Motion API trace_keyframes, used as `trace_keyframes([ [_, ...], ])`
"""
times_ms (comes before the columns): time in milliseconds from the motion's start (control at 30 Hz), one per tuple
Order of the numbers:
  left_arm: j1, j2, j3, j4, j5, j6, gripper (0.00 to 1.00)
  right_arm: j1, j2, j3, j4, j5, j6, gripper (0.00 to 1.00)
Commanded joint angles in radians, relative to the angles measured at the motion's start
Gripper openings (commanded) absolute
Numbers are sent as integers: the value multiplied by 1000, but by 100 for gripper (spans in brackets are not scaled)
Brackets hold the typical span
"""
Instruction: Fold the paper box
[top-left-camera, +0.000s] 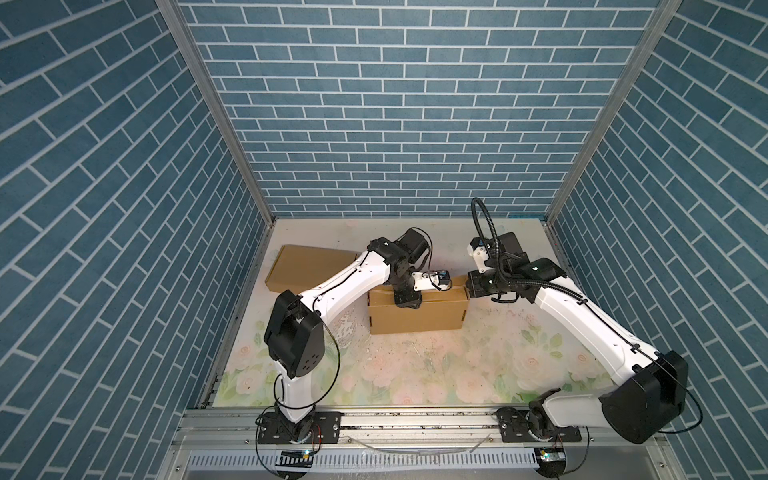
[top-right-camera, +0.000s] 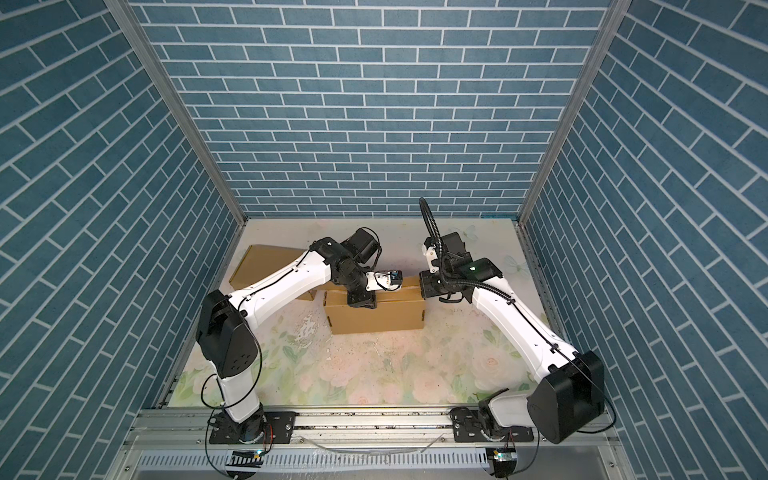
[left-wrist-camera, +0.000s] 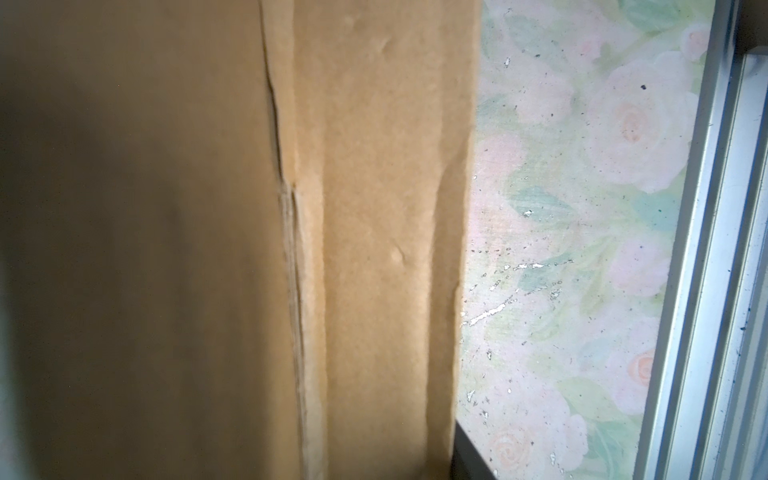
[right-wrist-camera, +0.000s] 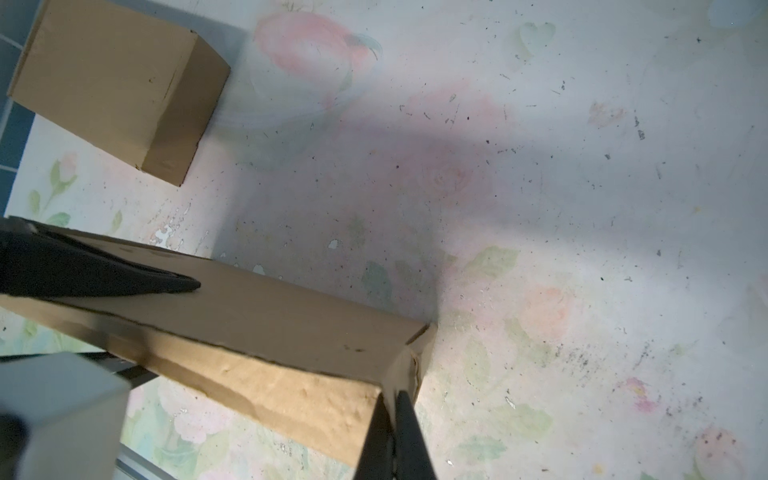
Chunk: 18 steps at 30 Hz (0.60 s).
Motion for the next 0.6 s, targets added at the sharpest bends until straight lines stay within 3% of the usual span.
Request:
trace_keyframes([
  [0,2,83,-40,4,-4,7,38,18,-23,-78,37,20,96,0],
  [300,2,72,-40,4,-16,3,40,38,-34,-166,102,64,121,0],
  [567,2,36,-48,32,-77,-9,51,38,-36,-181,97,94,90,0],
])
